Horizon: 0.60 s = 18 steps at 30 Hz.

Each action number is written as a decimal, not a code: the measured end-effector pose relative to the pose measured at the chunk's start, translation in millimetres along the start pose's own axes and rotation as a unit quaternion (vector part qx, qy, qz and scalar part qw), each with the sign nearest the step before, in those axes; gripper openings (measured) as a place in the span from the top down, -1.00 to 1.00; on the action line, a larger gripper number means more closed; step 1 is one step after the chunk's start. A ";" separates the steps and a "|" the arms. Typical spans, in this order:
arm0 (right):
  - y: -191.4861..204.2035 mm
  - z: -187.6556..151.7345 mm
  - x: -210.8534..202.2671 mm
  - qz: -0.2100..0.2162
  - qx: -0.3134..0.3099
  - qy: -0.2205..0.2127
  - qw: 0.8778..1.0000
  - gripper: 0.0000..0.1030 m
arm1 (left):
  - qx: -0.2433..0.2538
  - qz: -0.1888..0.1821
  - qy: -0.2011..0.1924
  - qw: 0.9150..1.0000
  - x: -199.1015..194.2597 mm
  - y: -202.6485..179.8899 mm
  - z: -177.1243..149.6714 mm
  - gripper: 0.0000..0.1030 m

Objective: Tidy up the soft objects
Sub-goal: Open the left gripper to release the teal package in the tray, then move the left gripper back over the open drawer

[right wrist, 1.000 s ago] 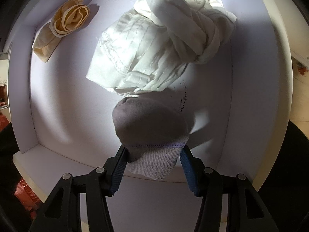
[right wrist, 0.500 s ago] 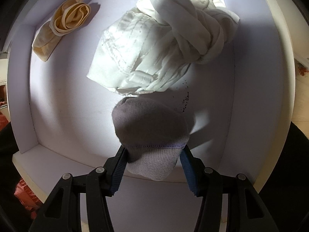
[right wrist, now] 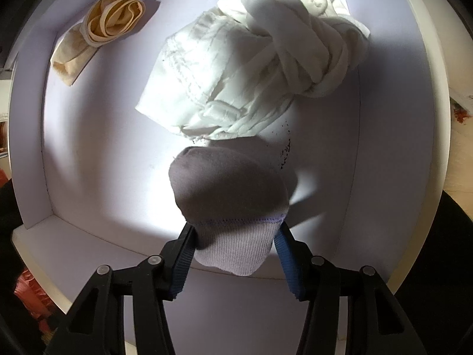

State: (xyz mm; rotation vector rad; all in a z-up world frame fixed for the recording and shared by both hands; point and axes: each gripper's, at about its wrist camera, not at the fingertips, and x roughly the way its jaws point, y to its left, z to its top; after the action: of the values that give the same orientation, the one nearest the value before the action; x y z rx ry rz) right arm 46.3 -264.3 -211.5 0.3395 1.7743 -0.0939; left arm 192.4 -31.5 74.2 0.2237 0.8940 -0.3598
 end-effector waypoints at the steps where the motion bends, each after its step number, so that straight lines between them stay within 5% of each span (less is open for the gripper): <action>1: 0.3 -0.2 0.2 0.000 0.000 0.000 1.000 -0.05 | 0.000 -0.002 -0.001 1.000 -0.9 0.2 -3.1 0.23; 11: 7.8 -2.4 -0.1 -0.003 -0.001 -0.004 1.000 -0.01 | 0.000 -0.003 -0.003 1.000 -1.1 -1.1 -45.5 0.23; 18: 6.0 -5.6 0.4 -0.004 0.000 -0.004 1.000 -0.01 | 0.037 -0.018 0.057 0.998 35.3 -19.2 -83.5 0.23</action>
State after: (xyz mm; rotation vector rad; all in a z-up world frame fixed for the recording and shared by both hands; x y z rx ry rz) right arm 42.7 -257.1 -209.9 0.3320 1.7683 -0.0997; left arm 145.0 -28.4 -5.3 0.2989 0.9995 -0.4173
